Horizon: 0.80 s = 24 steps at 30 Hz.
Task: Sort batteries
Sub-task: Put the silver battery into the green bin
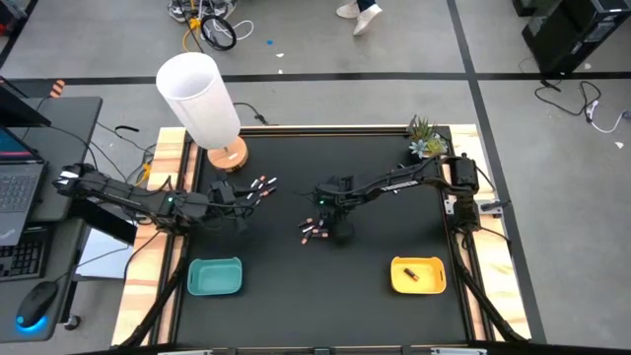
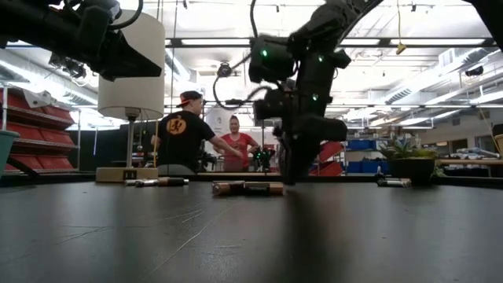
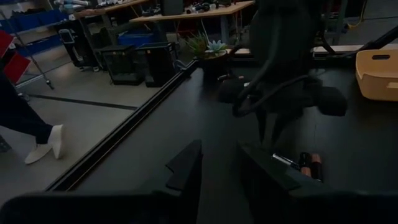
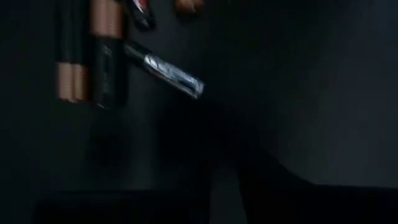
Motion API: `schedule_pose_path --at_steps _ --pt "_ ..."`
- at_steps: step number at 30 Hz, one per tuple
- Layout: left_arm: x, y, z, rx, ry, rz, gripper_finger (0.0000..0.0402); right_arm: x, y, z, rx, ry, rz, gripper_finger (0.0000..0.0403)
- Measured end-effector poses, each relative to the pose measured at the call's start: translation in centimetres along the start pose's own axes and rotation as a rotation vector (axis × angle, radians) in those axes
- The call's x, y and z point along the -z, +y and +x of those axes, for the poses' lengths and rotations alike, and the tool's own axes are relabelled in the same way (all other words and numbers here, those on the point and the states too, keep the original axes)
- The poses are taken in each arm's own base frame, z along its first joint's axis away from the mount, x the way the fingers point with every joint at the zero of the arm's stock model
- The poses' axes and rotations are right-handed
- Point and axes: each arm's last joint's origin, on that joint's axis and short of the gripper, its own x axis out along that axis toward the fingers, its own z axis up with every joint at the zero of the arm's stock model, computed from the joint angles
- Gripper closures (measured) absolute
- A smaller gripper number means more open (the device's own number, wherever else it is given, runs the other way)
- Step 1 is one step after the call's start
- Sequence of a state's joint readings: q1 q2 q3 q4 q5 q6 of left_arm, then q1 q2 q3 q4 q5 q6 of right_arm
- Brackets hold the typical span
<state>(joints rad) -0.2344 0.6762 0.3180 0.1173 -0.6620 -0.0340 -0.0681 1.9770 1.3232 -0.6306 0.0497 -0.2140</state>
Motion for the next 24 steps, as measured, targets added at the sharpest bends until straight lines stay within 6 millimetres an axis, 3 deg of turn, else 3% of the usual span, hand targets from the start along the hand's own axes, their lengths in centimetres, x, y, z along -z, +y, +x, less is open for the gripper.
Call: schedule_pose_path --at_steps 8,24 --pt "0.0 0.0 0.0 0.000 -0.003 -0.003 0.0286 -1.1 1.2 -0.2 0.010 -0.065 -0.125 0.0241" --pt "-0.1 0.0 0.0 0.001 -0.011 -0.005 0.0286 -1.3 0.8 -0.4 -0.027 -0.099 -0.186 0.0257"
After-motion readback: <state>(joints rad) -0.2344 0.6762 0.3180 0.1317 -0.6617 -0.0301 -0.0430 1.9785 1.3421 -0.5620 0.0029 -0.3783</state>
